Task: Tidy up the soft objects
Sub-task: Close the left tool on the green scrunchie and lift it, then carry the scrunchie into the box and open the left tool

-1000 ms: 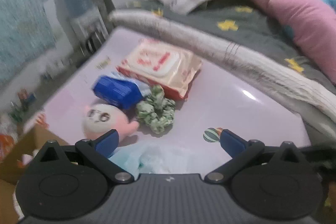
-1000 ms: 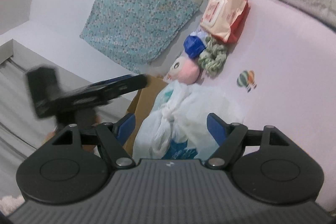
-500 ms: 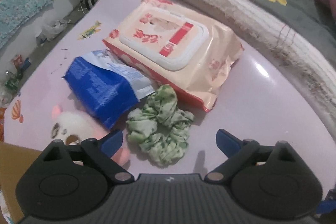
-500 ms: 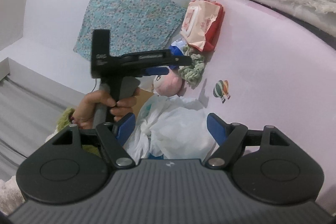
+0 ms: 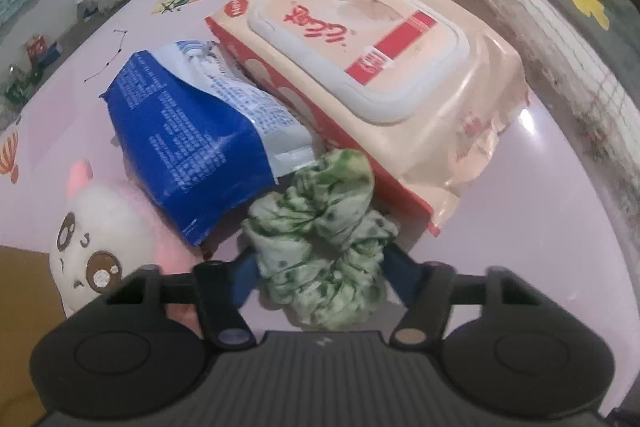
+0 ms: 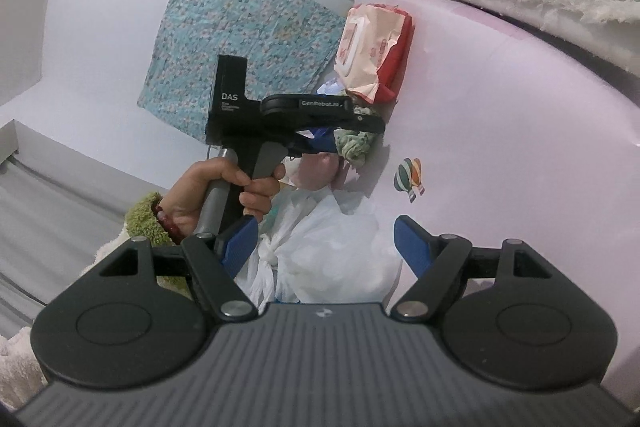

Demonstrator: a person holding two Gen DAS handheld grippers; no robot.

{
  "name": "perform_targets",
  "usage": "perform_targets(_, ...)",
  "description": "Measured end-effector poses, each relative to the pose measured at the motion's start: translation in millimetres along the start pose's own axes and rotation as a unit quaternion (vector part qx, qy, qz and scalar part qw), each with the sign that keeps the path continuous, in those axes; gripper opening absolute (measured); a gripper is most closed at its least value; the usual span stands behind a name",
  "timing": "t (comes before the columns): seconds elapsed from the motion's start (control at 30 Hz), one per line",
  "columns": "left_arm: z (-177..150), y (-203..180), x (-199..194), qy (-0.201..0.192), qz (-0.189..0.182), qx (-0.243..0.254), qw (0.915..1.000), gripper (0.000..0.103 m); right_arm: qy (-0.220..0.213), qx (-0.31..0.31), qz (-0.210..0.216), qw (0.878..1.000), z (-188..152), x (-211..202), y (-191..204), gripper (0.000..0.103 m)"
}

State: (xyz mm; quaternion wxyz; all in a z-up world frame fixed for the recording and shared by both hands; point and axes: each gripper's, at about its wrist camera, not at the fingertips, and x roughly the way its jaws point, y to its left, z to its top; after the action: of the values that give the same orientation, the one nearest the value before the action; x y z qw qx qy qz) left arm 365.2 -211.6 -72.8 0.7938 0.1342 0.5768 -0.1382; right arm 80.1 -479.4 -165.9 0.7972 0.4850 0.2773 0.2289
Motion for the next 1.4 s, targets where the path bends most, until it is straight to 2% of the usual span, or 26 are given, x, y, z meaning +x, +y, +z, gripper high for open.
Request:
perform_targets(0.13, 0.6, 5.5, -3.5, 0.002, 0.003, -0.008, 1.0, 0.037, -0.002, -0.002, 0.002, 1.0, -0.1, -2.3, 1.4, 0.076)
perform_targets(0.23, 3.1, 8.3, -7.3, 0.0, -0.013, -0.021, 0.9997, 0.031, -0.001, -0.004, -0.001, 1.0, -1.2, -2.7, 3.6, 0.076)
perform_targets(0.5, -10.4, 11.0, -53.6, -0.035, -0.059, -0.026, 0.9973, 0.028, -0.007, -0.01, 0.002, 1.0, -4.2, -7.5, 13.3, 0.076)
perform_targets(0.67, -30.3, 17.5, -106.2, -0.075, -0.096, -0.033, 0.992, 0.028, -0.005, -0.022, 0.006, 1.0, -7.6, -7.0, 27.6, 0.076)
perform_targets(0.93, -80.9, 44.8, -198.9, -0.151, -0.118, -0.041, 0.9806, 0.028, 0.009, -0.065, 0.016, 0.998, -1.4, 2.0, 65.9, 0.076)
perform_targets(1.07, -113.6, 73.1, -237.6, -0.192, -0.121, -0.066, 0.9716, 0.028, 0.033, -0.089, 0.02, 0.995, 15.6, 24.8, 91.1, 0.082)
perform_targets(1.2, -145.5, 105.8, -264.0, -0.223, -0.12, -0.095, 0.9626, 0.028, 0.066, -0.116, 0.01, 0.991, 39.6, 70.6, 118.7, 0.086)
perform_targets(1.3, -167.5, 133.1, -275.7, -0.24, -0.111, -0.118, 0.9572, 0.029, 0.098, -0.146, -0.015, 0.984, 55.3, 119.4, 141.1, 0.088)
perform_targets(1.4, -188.5, 165.0, -276.7, -0.244, -0.093, -0.149, 0.9536, 0.029, 0.119, -0.184, -0.059, 0.974, 63.0, 164.1, 159.2, 0.088)
